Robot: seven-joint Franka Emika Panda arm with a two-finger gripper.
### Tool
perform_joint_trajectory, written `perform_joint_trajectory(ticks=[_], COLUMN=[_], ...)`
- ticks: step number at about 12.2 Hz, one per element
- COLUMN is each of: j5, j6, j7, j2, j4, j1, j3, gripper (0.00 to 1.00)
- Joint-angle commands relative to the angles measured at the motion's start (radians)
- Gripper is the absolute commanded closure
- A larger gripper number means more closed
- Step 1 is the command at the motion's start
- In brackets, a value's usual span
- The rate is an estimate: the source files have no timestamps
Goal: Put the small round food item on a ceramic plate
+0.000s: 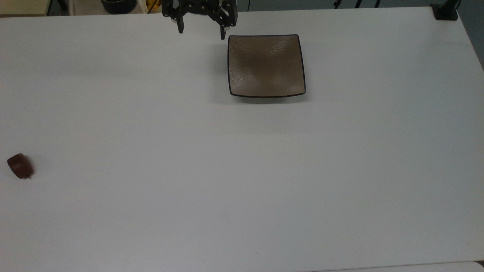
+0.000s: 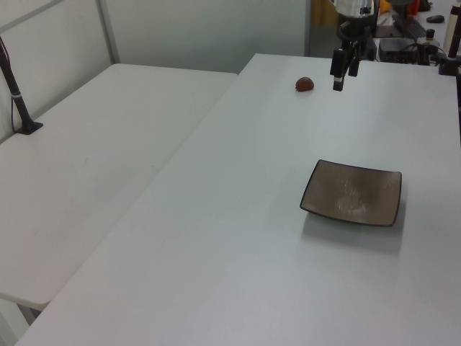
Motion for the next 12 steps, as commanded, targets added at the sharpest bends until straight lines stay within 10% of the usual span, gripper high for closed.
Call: perform_joint_trajectory(ticks=[1,6,12], j5=[-0.009,-0.009,-0.014], j6=[-0.011,-0.014,0.046], j7=[-0.038,-0.055,-0.452], j2=[-0.008,-0.010,0.005], j4=[-0.015,-0.014,-0.012], j1=[0.017,0.013,-0.001], j3=[-0.020,-0.020,-0.049], gripper=[0.00,0.00,0.00])
